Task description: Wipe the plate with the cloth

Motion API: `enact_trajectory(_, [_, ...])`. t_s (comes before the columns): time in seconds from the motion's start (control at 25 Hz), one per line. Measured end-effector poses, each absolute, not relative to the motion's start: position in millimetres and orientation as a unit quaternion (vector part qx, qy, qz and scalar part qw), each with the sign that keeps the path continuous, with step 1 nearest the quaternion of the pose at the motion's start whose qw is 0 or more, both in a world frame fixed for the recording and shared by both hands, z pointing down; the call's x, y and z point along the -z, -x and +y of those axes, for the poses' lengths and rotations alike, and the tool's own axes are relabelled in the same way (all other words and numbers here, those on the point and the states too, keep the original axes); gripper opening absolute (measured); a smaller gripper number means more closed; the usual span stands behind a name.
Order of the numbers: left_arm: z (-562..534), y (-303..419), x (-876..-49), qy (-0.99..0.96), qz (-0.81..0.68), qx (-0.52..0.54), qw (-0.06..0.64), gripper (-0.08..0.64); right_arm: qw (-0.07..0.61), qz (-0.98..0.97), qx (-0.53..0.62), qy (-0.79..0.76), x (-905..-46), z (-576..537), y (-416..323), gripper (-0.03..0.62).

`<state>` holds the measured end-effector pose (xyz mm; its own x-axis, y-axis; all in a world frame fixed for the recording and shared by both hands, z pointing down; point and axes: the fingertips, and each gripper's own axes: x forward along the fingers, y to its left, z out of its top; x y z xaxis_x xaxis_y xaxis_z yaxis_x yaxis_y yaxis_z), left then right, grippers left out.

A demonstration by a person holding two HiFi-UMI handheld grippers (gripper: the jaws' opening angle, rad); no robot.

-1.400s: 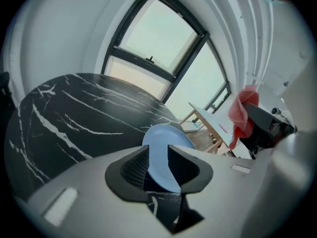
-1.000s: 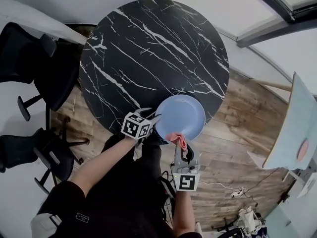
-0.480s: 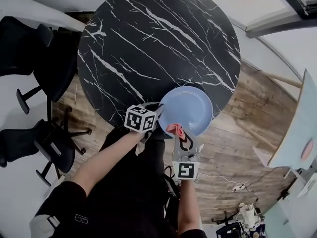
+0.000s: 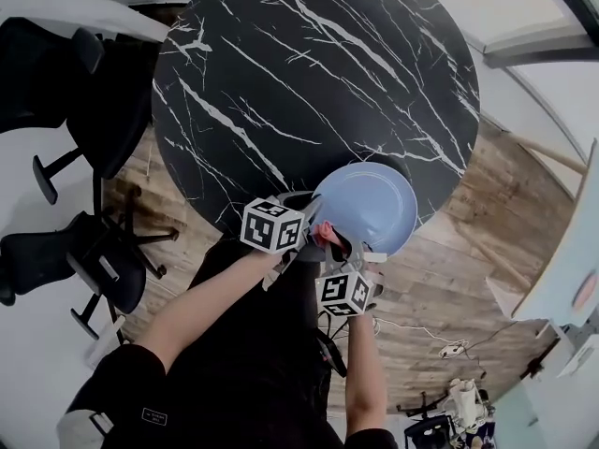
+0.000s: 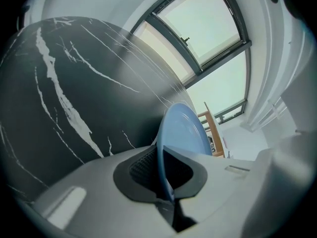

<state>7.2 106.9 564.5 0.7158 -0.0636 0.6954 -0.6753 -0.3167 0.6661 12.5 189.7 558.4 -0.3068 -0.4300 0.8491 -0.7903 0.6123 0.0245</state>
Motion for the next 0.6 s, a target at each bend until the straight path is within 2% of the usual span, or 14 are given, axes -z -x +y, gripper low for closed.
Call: enact_trajectory(0.6, [107.4,-9.9,-564.9,-0.770,-0.226,-0.307,0.511,0.014,0.484,-0.780,-0.190,-0.350,-563.7,145.4,2.5,0.012])
